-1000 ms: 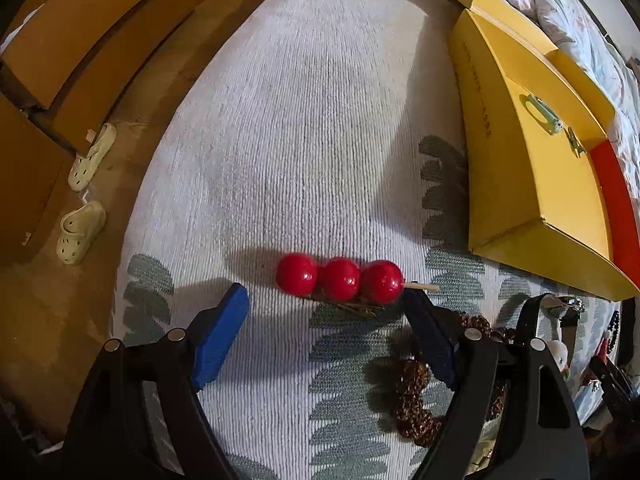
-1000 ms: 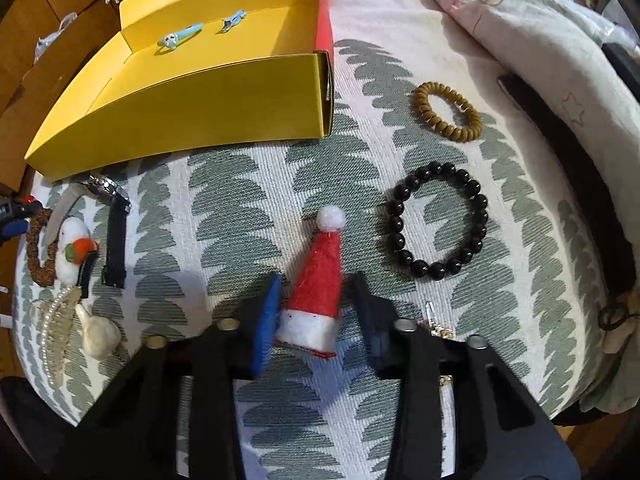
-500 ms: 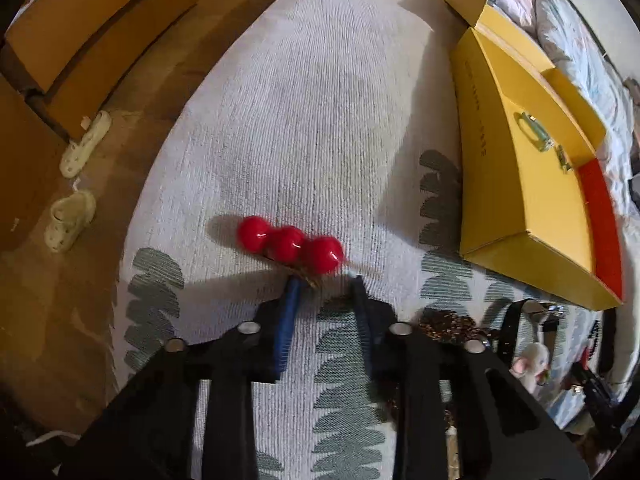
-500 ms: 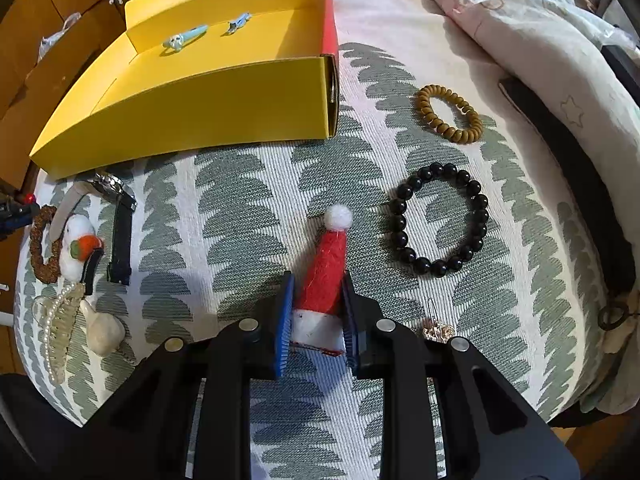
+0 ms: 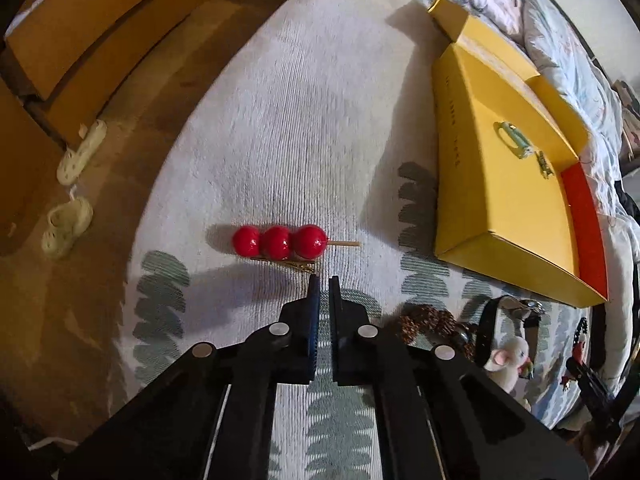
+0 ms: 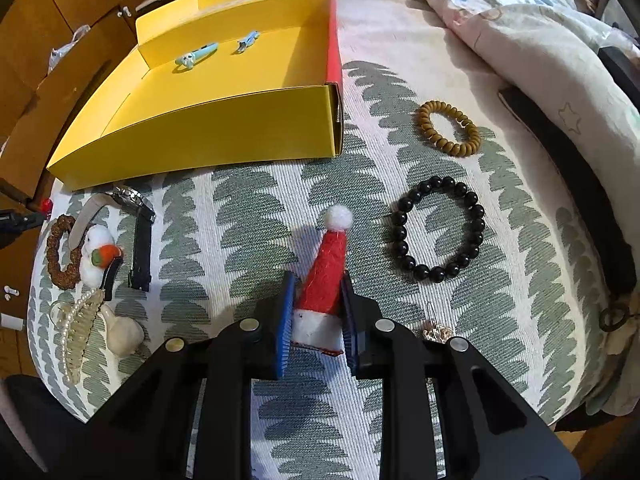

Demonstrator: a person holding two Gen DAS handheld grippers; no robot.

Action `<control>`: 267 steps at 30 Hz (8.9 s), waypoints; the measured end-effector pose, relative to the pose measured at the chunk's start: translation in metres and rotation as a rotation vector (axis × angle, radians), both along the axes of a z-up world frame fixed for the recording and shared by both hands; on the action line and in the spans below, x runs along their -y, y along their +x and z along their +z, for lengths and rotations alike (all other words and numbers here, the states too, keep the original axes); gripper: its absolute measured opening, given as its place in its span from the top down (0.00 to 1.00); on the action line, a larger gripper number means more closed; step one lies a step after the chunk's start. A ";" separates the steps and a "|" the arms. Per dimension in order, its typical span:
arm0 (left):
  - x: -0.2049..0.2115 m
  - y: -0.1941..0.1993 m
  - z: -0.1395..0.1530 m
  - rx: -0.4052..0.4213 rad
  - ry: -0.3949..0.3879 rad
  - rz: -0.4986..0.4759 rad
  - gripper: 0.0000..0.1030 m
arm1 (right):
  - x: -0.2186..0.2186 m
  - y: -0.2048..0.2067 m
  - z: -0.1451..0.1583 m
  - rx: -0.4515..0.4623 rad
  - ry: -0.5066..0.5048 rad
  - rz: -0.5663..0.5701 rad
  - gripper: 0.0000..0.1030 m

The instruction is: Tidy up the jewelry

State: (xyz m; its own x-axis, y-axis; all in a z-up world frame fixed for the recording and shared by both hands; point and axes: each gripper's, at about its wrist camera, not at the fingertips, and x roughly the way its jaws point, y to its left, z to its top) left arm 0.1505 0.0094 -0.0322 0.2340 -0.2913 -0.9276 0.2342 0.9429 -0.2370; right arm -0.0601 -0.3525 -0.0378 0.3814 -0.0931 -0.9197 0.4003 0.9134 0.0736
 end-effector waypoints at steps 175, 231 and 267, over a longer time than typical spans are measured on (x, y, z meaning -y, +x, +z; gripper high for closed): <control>0.055 -0.043 0.012 0.260 0.272 -0.153 0.27 | 0.080 -0.010 0.031 0.061 -0.001 -0.089 0.26; 0.071 -0.049 -0.014 0.064 0.169 -0.185 0.79 | 0.099 -0.002 -0.007 -0.075 0.003 -0.187 0.80; 0.077 -0.076 0.038 0.167 0.009 -0.233 0.79 | 0.087 0.008 -0.012 -0.106 0.008 -0.141 0.78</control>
State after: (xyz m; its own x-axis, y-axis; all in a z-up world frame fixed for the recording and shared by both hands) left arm 0.0750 -0.0677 0.0057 0.3115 -0.3475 -0.8844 0.4803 0.8607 -0.1690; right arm -0.0522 -0.4397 -0.0495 0.2657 -0.1315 -0.9550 0.5300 0.8474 0.0308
